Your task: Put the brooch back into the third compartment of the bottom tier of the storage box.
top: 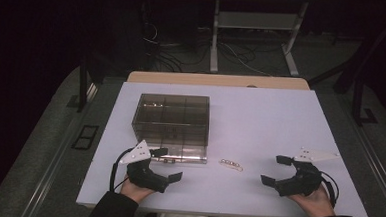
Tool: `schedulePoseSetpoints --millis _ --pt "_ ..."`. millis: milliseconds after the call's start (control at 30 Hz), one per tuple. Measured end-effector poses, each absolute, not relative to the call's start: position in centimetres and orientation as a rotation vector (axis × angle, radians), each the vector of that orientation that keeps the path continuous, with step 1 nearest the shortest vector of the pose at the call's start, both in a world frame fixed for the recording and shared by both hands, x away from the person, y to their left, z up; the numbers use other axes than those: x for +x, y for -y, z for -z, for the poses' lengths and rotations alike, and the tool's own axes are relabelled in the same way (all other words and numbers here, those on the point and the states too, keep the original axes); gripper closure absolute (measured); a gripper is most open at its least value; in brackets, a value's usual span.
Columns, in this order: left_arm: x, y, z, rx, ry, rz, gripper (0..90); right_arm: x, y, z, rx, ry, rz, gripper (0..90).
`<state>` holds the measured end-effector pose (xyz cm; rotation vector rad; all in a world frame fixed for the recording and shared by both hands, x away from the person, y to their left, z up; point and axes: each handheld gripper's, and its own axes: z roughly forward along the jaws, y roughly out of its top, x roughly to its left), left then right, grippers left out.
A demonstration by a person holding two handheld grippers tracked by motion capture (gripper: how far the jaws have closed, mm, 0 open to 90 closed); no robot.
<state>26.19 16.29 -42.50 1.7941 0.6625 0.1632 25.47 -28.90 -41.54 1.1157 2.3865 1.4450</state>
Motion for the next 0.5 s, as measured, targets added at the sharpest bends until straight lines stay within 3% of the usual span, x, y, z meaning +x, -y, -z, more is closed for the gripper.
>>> schedulePoseSetpoints --millis 500 --pt "26.2 -16.3 42.6 1.802 -0.662 -0.156 0.0 26.1 28.1 40.5 1.078 -2.472 -1.386 0.4"
